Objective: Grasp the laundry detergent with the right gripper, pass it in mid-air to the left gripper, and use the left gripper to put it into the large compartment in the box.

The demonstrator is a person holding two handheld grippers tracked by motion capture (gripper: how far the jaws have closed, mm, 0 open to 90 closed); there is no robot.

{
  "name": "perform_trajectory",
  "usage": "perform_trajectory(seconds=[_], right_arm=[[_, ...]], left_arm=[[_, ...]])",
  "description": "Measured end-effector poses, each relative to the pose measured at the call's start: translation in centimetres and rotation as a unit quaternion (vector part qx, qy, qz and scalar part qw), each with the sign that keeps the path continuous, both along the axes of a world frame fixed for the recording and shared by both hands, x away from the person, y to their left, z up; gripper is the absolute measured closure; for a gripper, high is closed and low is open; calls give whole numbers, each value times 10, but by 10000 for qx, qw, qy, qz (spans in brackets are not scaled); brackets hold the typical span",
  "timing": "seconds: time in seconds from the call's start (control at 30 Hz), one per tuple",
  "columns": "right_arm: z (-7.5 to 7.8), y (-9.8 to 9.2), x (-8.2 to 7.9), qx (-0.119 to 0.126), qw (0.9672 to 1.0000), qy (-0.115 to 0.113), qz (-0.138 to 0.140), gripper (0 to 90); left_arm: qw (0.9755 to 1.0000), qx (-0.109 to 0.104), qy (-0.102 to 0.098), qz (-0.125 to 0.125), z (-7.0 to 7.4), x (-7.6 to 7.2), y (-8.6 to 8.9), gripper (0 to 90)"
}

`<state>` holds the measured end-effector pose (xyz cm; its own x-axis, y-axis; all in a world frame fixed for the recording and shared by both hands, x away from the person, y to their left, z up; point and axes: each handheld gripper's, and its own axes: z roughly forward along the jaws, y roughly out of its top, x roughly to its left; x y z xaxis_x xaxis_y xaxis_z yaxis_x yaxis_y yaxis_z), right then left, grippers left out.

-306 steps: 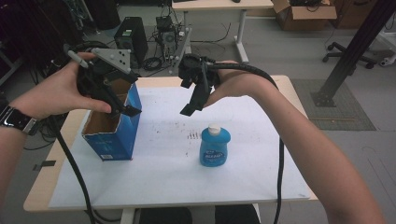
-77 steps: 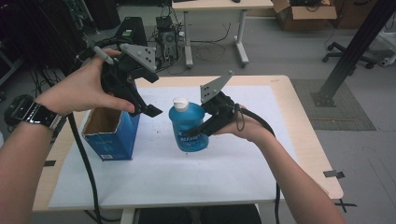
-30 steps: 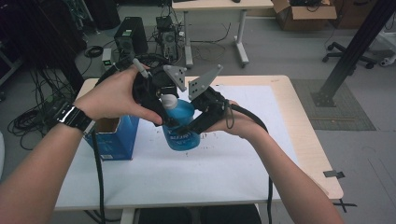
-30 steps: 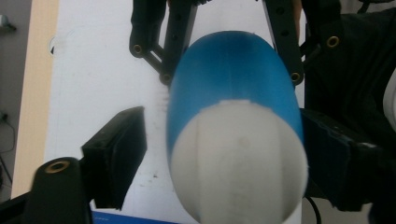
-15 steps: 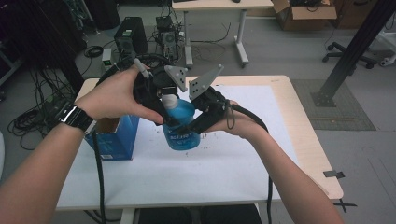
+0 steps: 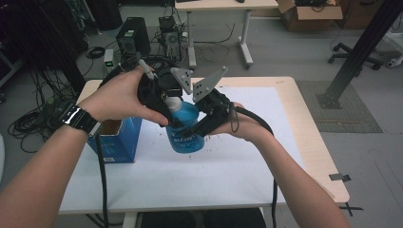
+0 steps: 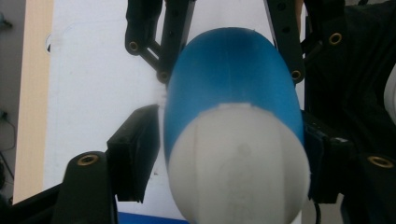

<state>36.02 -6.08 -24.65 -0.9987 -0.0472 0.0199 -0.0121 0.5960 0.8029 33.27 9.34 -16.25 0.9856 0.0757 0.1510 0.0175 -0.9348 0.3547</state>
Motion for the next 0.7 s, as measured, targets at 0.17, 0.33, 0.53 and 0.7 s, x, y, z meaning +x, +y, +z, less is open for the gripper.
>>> perform_trajectory(seconds=[0.17, 0.33, 0.53, 0.7], right_arm=[[-1, -1, 0, -17, 10000, -17, -22, 425], [-1, -1, 0, -22, 10000, -6, -31, 425], [-1, -3, 1, -30, 10000, -14, -46, 424], [-2, -3, 1, -38, 10000, 11, -62, 424]], left_arm=[[10000, 28, 21, -9, 0, 1, -1, 333], [10000, 13, 68, 5, 0, 1, -2, 349], [9999, 12, 113, 22, 0, 1, -3, 374], [9999, 89, 123, 74, 1, 2, -5, 377]])
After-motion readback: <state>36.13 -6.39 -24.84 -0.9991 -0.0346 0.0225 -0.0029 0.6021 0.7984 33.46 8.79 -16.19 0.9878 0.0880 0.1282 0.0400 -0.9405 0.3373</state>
